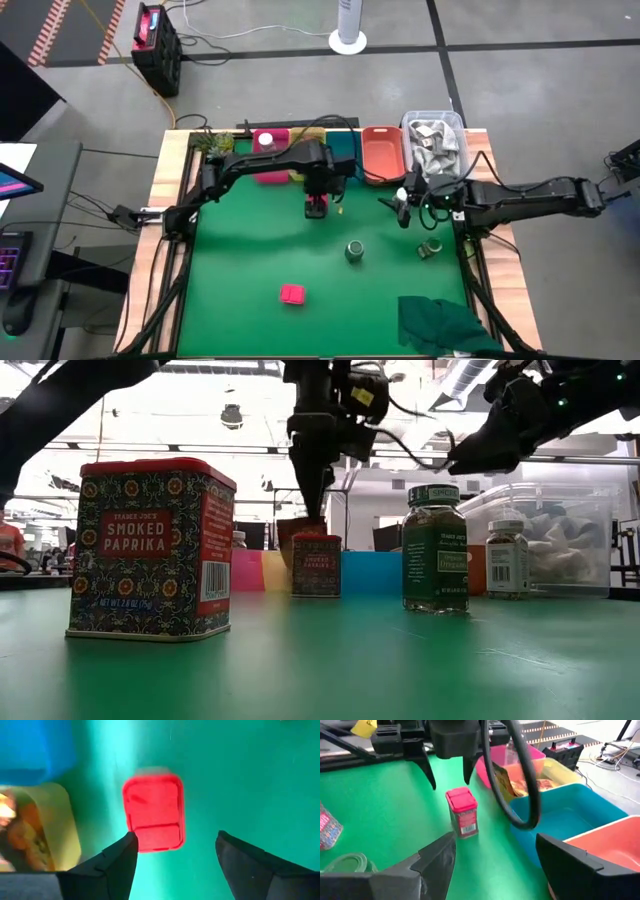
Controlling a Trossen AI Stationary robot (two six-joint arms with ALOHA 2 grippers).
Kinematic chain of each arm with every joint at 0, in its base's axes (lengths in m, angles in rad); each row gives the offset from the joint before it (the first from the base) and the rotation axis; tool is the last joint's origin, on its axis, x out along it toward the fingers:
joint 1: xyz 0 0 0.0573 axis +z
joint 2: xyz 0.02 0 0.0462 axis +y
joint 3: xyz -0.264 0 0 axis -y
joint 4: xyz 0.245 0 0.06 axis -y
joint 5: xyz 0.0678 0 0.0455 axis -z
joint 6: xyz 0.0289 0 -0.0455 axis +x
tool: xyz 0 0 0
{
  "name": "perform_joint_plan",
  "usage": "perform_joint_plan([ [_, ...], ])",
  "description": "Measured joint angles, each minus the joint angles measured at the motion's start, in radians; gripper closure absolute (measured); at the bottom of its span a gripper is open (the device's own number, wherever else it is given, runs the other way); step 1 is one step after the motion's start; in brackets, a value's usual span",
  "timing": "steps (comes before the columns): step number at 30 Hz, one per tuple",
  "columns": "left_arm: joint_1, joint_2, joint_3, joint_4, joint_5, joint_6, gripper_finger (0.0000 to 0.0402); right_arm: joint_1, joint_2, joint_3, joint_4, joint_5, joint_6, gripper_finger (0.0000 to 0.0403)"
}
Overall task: Sort spices by type
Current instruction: Move the top red seasoning can to the center, then put the top center red seasoning can into the blue bin
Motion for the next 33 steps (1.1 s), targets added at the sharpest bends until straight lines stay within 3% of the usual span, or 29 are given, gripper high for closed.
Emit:
perform_joint_plan([
  [8, 0.001, -0.025, -0.002, 0.015, -0.056, -0.007, 0.0115, 0.036, -0.001, 0.0, 0.003, -0.01, -0.002, 0.0102],
  [12, 0.001, -0.117, -0.008, 0.085, -0.074, -0.025, 0.0124, 0.065, 0.029, -0.001, 0.035, -0.012, -0.039, 0.0102],
  [17, -0.002, -0.263, -0.119, 0.251, -0.138, -0.027, 0.0139, 0.099, 0.063, 0.0, 0.098, -0.012, -0.075, 0.0102],
  [21, -0.009, -0.407, -0.31, 0.442, -0.149, -0.04, 0.0148, 0.12, 0.115, 0.0, 0.189, -0.012, -0.094, 0.0102],
  [25, -0.033, -0.573, -0.613, 0.74, -0.151, -0.031, 0.0152, 0.116, 0.213, 0.004, 0.312, -0.013, -0.107, 0.0102],
  [29, -0.044, -0.729, -0.927, 1.074, -0.164, -0.026, 0.0153, 0.073, 0.362, 0.092, 0.294, -0.04, -0.11, 0.0102],
  [33, -0.041, -0.848, -1.145, 1.304, -0.212, -0.047, 0.0153, 0.014, 0.528, 0.21, 0.291, -0.13, -0.157, 0.0102],
])
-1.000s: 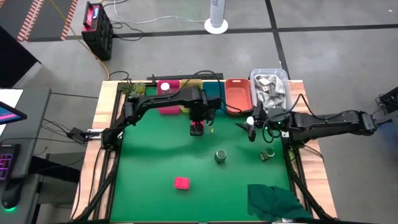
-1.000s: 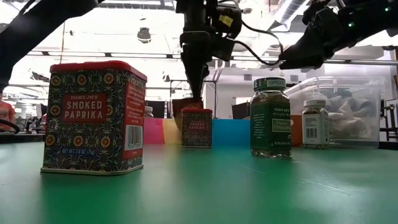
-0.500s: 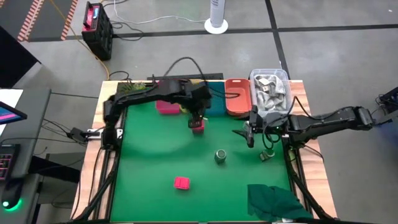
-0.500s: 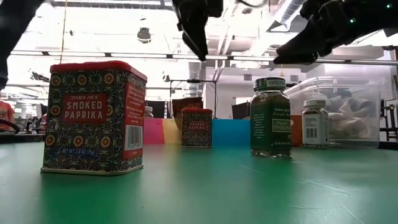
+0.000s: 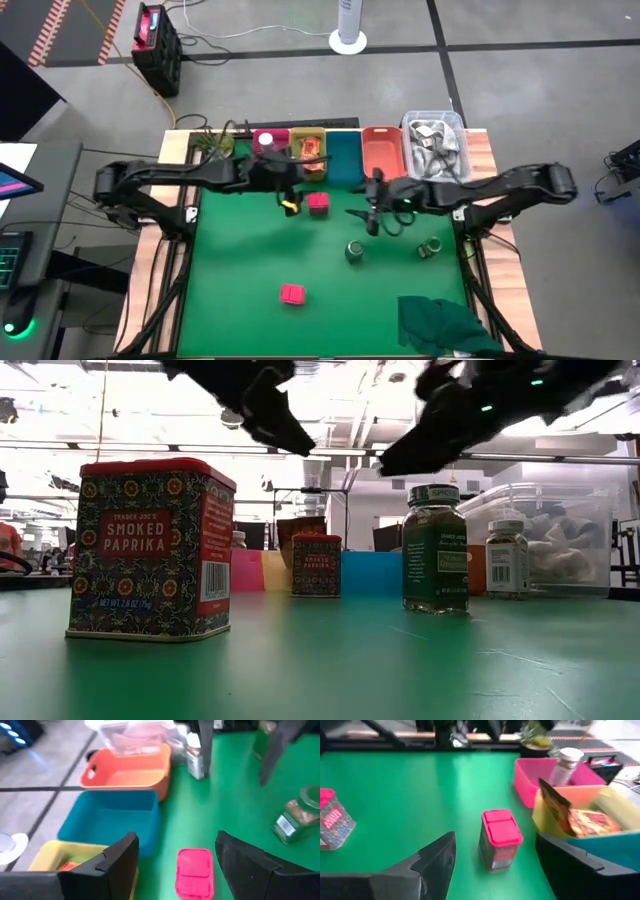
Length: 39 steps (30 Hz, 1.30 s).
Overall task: Sort spices by type
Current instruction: Put the top center red seasoning can into the blue bin
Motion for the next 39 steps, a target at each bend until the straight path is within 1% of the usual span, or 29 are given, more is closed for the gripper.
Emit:
perform_joint_plan([
  [3, -0.002, -0.07, -0.09, 0.051, -0.042, -0.039, 0.0153, -0.052, 0.121, 0.09, 0.002, -0.082, -0.026, 0.0102],
  [5, -0.005, -0.099, -0.115, 0.047, -0.079, -0.065, 0.0153, -0.078, 0.196, 0.144, 0.0, -0.119, -0.041, 0.0102],
  [9, -0.015, -0.144, -0.153, 0.038, -0.139, -0.109, 0.0153, -0.101, 0.312, 0.241, -0.024, -0.154, -0.091, 0.0102],
  [12, -0.026, -0.166, -0.175, 0.037, -0.173, -0.118, 0.0153, -0.109, 0.383, 0.322, -0.102, -0.191, -0.119, 0.0102],
  [14, -0.037, -0.175, -0.186, 0.042, -0.213, -0.104, 0.0153, -0.11, 0.429, 0.363, -0.149, -0.195, -0.145, 0.0102],
  [17, -0.058, -0.184, -0.226, 0.136, -0.269, -0.066, 0.0153, -0.113, 0.478, 0.42, -0.187, -0.196, -0.18, 0.0102],
  [20, -0.069, -0.185, -0.287, 0.282, -0.27, -0.031, 0.0153, -0.124, 0.507, 0.457, -0.203, -0.197, -0.2, 0.0102],
  [22, -0.07, -0.185, -0.316, 0.335, -0.276, -0.015, 0.0153, -0.135, 0.523, 0.461, -0.213, -0.199, -0.208, 0.0102],
  [26, -0.065, -0.19, -0.321, 0.382, -0.338, 0.013, 0.0153, -0.156, 0.541, 0.462, -0.217, -0.246, -0.208, 0.0102],
  [31, -0.065, -0.252, -0.318, 0.5, -0.349, 0.043, 0.0153, -0.16, 0.545, 0.463, -0.222, -0.25, -0.209, 0.0102],
  [34, -0.065, -0.299, -0.317, 0.526, -0.348, 0.045, 0.0153, -0.16, 0.545, 0.463, -0.223, -0.25, -0.219, 0.0102],
  [39, -0.065, -0.342, -0.317, 0.519, -0.349, -0.013, 0.0153, -0.154, 0.544, 0.463, -0.25, -0.25, -0.22, 0.0102],
])
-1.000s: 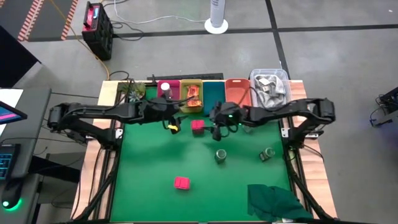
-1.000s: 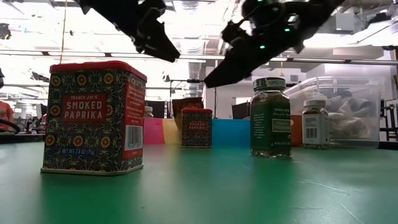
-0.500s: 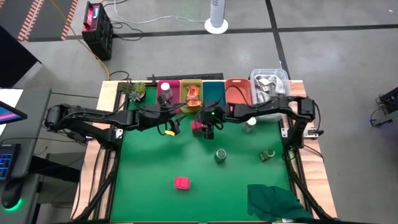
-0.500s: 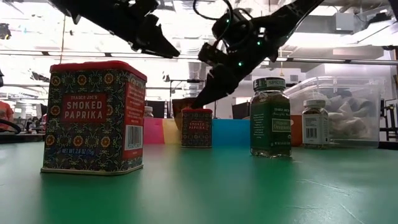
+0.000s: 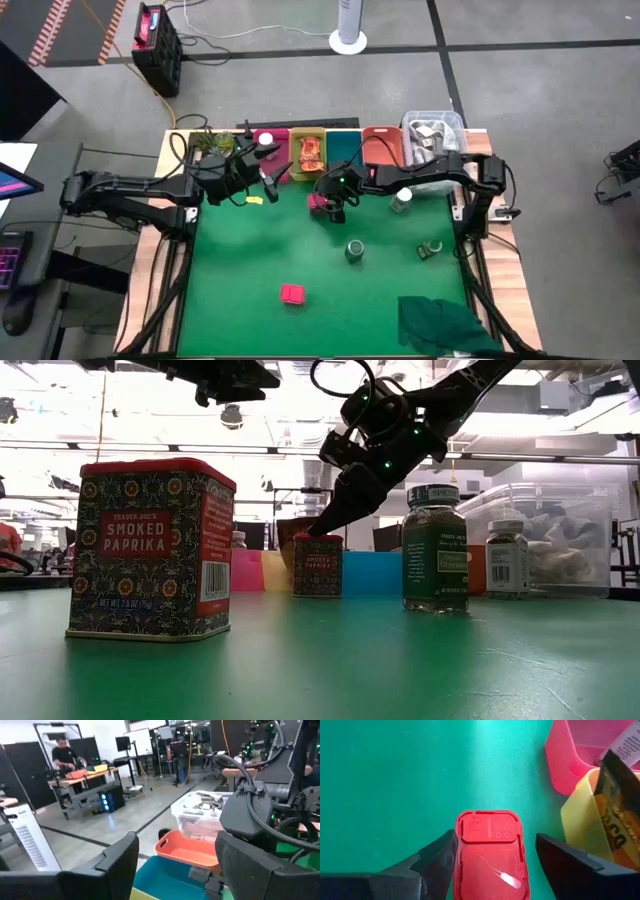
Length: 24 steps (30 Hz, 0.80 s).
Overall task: Sort spices by type
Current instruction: Put the top center red seasoning can into the blue bin
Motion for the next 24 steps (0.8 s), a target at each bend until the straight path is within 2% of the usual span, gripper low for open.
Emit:
perform_joint_plan([
  [7, 0.0, 0.014, 0.0, -0.06, 0.0, -0.037, 0.0153, 0.0, 0.0, 0.012, 0.001, 0.001, 0.013, 0.0102],
  [15, 0.0, 0.014, 0.0, -0.074, 0.0, -0.007, 0.0153, 0.004, 0.002, 0.089, -0.085, 0.004, 0.016, 0.0102],
  [22, 0.011, 0.014, 0.0, -0.115, 0.0, -0.033, 0.0153, 0.022, 0.002, 0.092, -0.126, 0.006, 0.153, 0.0102],
  [24, 0.014, 0.013, 0.0, -0.117, 0.0, -0.04, 0.0153, 0.023, 0.002, 0.092, -0.139, 0.039, 0.17, 0.0101],
])
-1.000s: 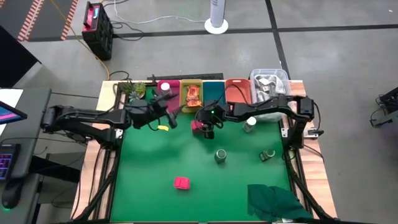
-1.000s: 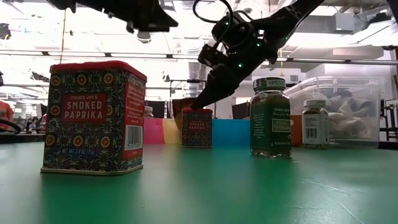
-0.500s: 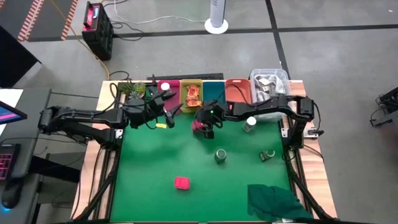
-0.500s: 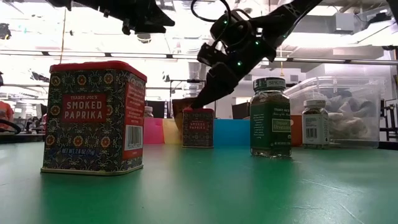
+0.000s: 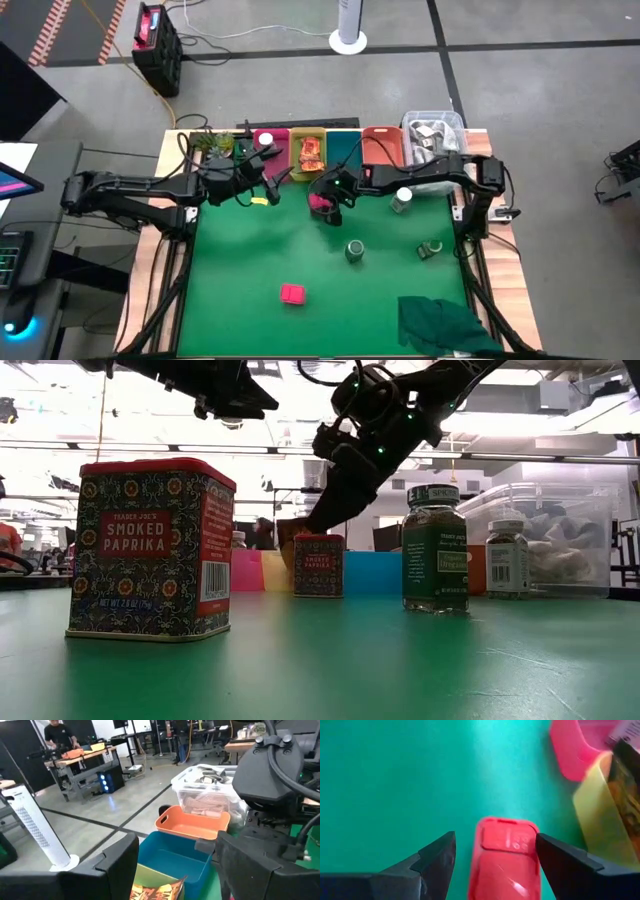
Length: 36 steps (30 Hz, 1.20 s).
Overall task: Sort spices by type
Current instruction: Put the top center red seasoning can into the blue bin
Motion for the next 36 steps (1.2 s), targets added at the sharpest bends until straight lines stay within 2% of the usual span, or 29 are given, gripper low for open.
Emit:
perform_joint_plan([
  [4, 0.0, 0.0, 0.0, -0.002, 0.0, -0.005, 0.0153, 0.004, 0.0, 0.0, -0.011, 0.073, -0.007, 0.01],
  [11, 0.0, 0.0, 0.0, -0.004, 0.0, 0.0, 0.0153, 0.014, 0.0, 0.0, -0.02, 0.072, -0.06, 0.0094],
  [20, 0.0, 0.0, 0.0, -0.014, 0.0, 0.003, 0.0153, 0.015, -0.001, 0.0, -0.043, 0.072, -0.042, 0.0013],
  [22, 0.0, 0.0, 0.0, -0.014, 0.0, 0.002, 0.0153, 0.02, -0.001, 0.0, -0.051, 0.073, -0.025, 0.0006],
  [36, 0.001, 0.0, 0.0, -0.017, 0.0, 0.004, 0.0153, 0.01, 0.068, 0.001, -0.006, 0.072, -0.022, 0.0026],
])
